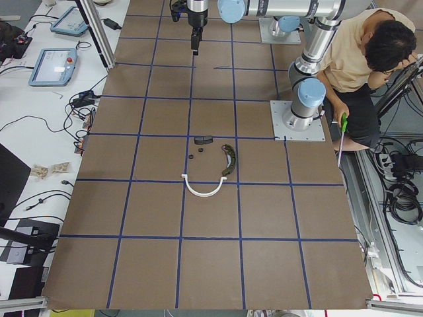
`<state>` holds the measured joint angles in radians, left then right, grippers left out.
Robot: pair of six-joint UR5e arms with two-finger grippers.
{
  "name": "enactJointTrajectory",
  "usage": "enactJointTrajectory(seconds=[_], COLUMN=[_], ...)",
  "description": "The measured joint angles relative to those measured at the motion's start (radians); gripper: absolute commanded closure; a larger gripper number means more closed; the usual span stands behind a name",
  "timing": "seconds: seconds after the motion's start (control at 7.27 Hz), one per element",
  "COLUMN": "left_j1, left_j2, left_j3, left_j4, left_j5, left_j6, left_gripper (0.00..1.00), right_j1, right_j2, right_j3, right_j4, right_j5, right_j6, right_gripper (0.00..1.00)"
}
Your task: Place bearing gear from tray to pile
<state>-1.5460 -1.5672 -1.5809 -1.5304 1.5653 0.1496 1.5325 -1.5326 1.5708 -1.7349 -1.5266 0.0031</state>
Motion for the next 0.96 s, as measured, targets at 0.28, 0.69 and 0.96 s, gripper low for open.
enactJointTrajectory(seconds=[0.28, 0.69, 0.96], left_j1=[0.001, 0.003, 0.003], left_j2=[0.005, 0.000, 0.003], left_j3=[-0.005, -0.009, -0.006], left_j4=[0.002, 0.003, 0.011], left_j5=[-0.003, -0.036, -0.051], left_j6=[0.000, -0.002, -0.002], left_gripper=[0.00, 0.00, 0.00], right_j1=[0.000, -0.001, -0.001], right_j2=[0.000, 0.000, 0.000], right_j3=[0.000, 0.000, 0.000], right_j4=[0.000, 0.001, 0.001], right_j5=[0.001, 0.001, 0.000], right_j6=[0.000, 0.000, 0.000], right_gripper=[0.00, 0.00, 0.00])
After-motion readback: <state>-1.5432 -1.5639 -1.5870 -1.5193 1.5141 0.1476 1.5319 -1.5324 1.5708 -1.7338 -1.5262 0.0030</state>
